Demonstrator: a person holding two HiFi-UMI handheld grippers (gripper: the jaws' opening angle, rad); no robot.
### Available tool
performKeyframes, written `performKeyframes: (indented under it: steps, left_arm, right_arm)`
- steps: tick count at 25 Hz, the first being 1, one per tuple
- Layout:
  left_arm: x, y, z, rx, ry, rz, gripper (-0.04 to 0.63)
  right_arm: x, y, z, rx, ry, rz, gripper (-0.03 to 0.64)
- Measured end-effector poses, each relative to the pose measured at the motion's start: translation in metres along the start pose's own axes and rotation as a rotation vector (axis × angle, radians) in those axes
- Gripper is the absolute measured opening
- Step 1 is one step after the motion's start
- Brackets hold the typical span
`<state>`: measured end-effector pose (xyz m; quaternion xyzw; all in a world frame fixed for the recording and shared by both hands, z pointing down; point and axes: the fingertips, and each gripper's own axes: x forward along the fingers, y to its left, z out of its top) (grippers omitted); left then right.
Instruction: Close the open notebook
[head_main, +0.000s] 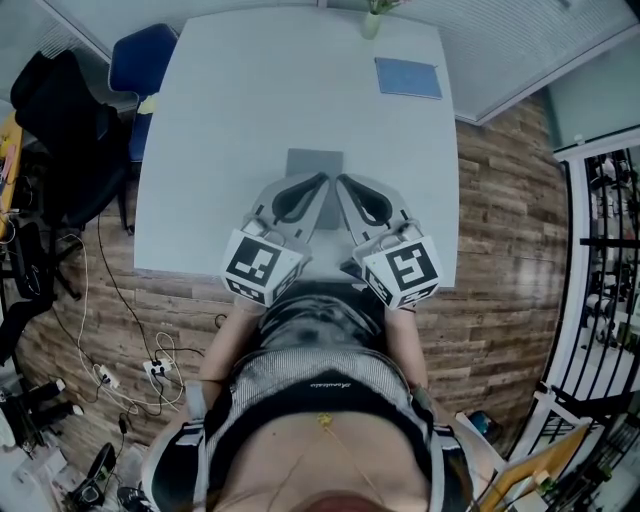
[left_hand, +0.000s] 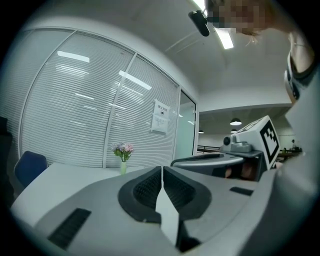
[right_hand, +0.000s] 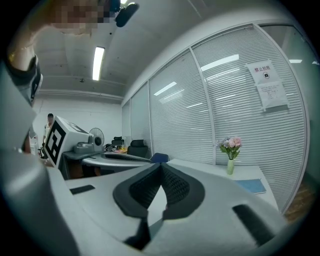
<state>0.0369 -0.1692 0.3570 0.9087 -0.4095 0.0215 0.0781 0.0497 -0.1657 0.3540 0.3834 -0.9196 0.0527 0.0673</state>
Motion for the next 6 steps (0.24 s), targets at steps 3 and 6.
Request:
performKeyframes:
  steps: [3, 6]
  left_arm:
    - [0.0005, -0.0016, -0.0007, 0.002, -0.002, 0.000, 0.015]
    - [0.0008, -0.0029, -0.0009, 0.004, -0.002, -0.003, 0.014]
  right_arm:
    - [-0.0012, 0.0002, 0.0001, -0.004, 0.001, 0.003, 0.003]
    - [-0.0020, -0.0002, 0.0005, -0.006, -0.002, 0.002, 0.003]
